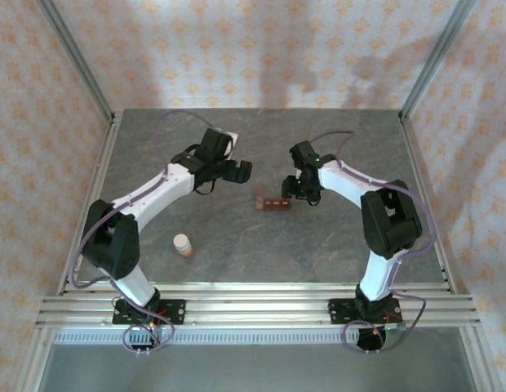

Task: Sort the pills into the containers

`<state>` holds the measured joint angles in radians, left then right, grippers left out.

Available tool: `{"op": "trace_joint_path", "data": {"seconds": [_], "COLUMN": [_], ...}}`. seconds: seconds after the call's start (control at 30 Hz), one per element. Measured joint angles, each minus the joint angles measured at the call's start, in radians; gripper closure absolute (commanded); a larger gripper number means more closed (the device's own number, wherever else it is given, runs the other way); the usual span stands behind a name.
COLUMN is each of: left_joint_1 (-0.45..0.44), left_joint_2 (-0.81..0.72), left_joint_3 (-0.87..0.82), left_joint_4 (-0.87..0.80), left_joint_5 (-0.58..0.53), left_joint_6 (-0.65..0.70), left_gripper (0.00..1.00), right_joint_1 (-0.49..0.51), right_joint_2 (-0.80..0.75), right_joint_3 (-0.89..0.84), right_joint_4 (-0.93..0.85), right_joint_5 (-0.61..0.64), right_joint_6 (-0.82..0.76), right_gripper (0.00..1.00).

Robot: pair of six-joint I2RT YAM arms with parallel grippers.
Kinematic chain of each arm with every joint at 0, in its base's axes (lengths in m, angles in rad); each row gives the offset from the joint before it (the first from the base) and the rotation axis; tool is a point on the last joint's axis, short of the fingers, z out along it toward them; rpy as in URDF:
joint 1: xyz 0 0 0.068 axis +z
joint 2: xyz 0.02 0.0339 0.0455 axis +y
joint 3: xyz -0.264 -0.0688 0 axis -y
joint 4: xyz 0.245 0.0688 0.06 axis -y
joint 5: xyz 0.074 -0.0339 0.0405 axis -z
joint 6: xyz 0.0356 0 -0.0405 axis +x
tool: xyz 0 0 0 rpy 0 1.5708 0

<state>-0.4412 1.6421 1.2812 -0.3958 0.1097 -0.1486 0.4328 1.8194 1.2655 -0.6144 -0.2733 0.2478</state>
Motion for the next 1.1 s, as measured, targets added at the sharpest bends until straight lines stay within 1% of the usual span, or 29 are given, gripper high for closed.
{"op": "trace_joint_path", "data": {"seconds": [0.1,0.2,0.37,0.47,0.6,0.8,0.97,1.1], "left_joint_1": [0.035,0.071,0.144,0.203,0.302,0.46,0.561,0.619], "left_joint_2": [-0.059,-0.114,-0.173,-0.188,-0.192,-0.192,-0.188,-0.175], "left_joint_3": [-0.076,-0.136,-0.188,-0.208,-0.227,-0.258,-0.284,-0.292], "left_joint_4": [0.032,0.064,0.101,0.121,0.141,0.179,0.211,0.24], "left_joint_5": [-0.022,-0.039,-0.041,-0.036,0.002,0.074,0.131,0.171], "left_joint_6": [-0.028,-0.049,-0.083,-0.107,-0.144,-0.201,-0.249,-0.282], "left_gripper": [0.0,0.0,0.0,0.0,0.0,0.0,0.0,0.0], "right_joint_1": [0.01,0.048,0.172,0.262,0.373,0.518,0.629,0.704], "right_joint_2": [-0.007,-0.011,-0.011,-0.01,0.013,0.121,0.222,0.29], "right_joint_3": [0.011,0.041,0.141,0.214,0.309,0.442,0.552,0.632], "right_joint_4": [-0.013,-0.033,-0.056,-0.066,-0.075,-0.094,-0.131,-0.151], "right_joint_5": [-0.001,0.0,0.0,0.001,0.004,0.023,0.05,0.069], "right_joint_6": [-0.002,-0.003,-0.006,-0.013,-0.022,-0.041,-0.07,-0.093], "right_gripper": [0.38,0.38,0.38,0.38,0.37,0.34,0.31,0.28]}}
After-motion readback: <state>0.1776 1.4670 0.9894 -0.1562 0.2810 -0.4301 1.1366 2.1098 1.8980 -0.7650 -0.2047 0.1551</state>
